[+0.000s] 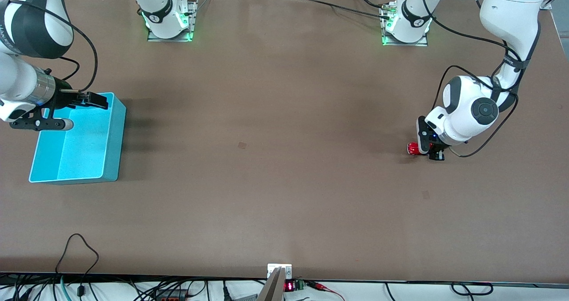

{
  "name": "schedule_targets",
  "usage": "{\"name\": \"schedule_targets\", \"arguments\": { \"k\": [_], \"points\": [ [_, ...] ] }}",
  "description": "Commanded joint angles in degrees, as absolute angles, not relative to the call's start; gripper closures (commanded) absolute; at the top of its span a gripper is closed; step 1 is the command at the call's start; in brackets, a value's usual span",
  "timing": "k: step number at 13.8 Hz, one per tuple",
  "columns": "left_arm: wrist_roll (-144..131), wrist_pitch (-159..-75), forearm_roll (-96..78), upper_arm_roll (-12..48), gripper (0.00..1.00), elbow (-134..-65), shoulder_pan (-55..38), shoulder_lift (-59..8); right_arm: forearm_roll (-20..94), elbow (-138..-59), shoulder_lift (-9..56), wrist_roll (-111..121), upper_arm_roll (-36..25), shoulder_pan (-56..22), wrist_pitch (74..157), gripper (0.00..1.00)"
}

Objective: Wind red beetle toy and store in blue box
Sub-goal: 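Lower the left gripper and close it on the red car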

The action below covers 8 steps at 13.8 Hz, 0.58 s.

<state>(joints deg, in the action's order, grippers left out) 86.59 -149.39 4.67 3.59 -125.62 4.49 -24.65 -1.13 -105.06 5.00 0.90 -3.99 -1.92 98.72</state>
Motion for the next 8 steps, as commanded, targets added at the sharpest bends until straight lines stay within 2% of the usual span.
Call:
{"name": "schedule_targets", "arguments": {
  "k": [1,8],
  "points": [
    [86.0,-149.8,4.6,4.0,0.65,-125.3,5.2,-25.2,-0.2,-105.1,4.3,1.3,-3.9,-1.8,98.0,0.0],
    [86.0,-149.7,4.7,4.0,0.67,-125.2,5.9,-25.9,0.3,-105.1,4.4,2.2,-3.9,-1.7,98.1,0.0]
  ]
}}
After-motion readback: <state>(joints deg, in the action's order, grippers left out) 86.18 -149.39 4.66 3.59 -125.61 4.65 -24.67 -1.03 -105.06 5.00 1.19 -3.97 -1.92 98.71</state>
